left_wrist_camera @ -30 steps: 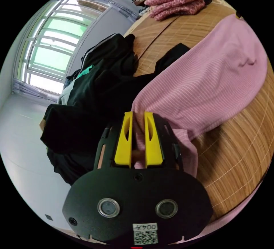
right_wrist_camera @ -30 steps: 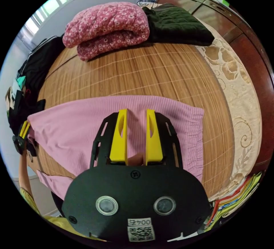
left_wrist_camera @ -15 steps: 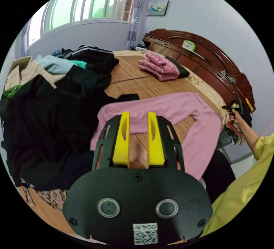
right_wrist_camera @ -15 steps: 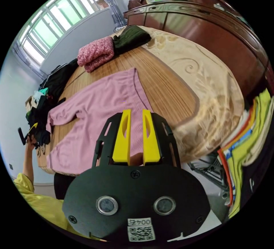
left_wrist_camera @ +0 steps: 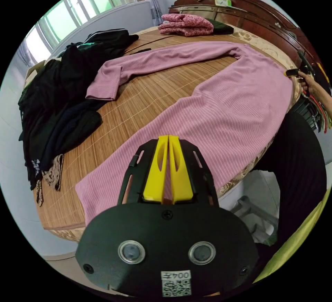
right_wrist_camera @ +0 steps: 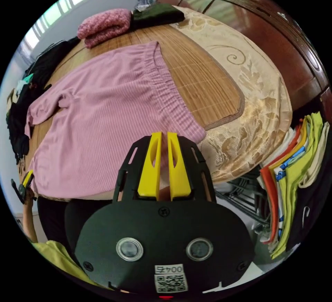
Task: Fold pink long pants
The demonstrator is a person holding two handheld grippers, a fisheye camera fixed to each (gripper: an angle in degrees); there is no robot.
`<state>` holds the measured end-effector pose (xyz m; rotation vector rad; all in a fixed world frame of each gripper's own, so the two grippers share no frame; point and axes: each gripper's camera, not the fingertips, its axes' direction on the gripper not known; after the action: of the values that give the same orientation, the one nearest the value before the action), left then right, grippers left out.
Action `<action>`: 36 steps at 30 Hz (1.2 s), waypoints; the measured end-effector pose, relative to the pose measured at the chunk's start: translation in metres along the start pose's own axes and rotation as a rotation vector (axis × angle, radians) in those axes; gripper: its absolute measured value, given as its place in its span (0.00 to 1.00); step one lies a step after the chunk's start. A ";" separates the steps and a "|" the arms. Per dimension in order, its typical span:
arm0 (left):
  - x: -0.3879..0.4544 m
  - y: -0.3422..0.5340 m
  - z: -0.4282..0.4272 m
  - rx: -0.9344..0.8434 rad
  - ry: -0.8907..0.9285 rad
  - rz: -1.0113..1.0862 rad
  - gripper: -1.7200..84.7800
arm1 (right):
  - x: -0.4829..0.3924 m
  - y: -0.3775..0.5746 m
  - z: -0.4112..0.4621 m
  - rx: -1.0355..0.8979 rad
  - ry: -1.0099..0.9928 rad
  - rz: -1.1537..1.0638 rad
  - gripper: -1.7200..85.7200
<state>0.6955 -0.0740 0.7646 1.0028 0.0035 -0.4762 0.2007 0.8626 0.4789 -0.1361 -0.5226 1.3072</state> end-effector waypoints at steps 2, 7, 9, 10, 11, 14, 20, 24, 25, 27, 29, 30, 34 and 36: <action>0.005 0.004 0.000 -0.015 -0.034 0.043 0.02 | 0.015 0.016 0.006 0.011 -0.115 0.062 0.06; 0.001 0.021 0.001 -0.036 -0.041 0.043 0.02 | 0.001 0.048 -0.017 0.054 -0.161 0.086 0.06; -0.006 0.029 0.002 -0.038 -0.015 0.011 0.02 | -0.023 0.069 -0.029 0.085 -0.213 0.040 0.07; -0.010 0.034 0.002 -0.041 -0.002 -0.003 0.02 | -0.044 0.084 -0.033 0.096 -0.248 -0.005 0.08; -0.012 0.036 0.003 -0.044 0.003 -0.008 0.02 | -0.067 0.098 -0.032 0.082 -0.258 -0.056 0.08; -0.022 0.047 0.003 -0.062 0.034 -0.042 0.03 | -0.127 0.133 -0.015 0.022 -0.213 -0.172 0.09; -0.069 0.098 -0.029 -0.026 0.035 -0.187 0.04 | -0.202 0.175 0.051 -0.133 -0.033 -0.282 0.08; -0.125 0.173 -0.046 -0.030 -0.031 -0.278 0.04 | -0.215 0.190 0.068 -0.141 0.022 -0.278 0.08; -0.143 0.197 -0.048 -0.031 -0.040 -0.322 0.04 | -0.217 0.195 0.074 -0.145 0.032 -0.279 0.08; -0.168 0.233 -0.047 -0.044 -0.043 -0.392 0.04 | -0.220 0.202 0.083 -0.146 0.044 -0.304 0.08; -0.187 0.263 -0.042 -0.059 -0.045 -0.442 0.04 | -0.219 0.205 0.093 -0.185 0.029 -0.298 0.08; -0.196 0.279 -0.039 -0.062 -0.046 -0.466 0.04 | -0.218 0.205 0.096 -0.197 0.021 -0.290 0.08; -0.216 0.308 -0.021 -0.070 -0.028 -0.481 0.05 | -0.213 0.211 0.116 -0.259 -0.018 -0.294 0.08; -0.223 0.311 -0.012 -0.066 -0.006 -0.478 0.06 | -0.208 0.212 0.124 -0.285 -0.041 -0.280 0.08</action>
<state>0.6176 0.1591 1.0582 0.9344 0.2565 -0.9093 -0.0752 0.7003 0.4461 -0.2628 -0.7345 0.9599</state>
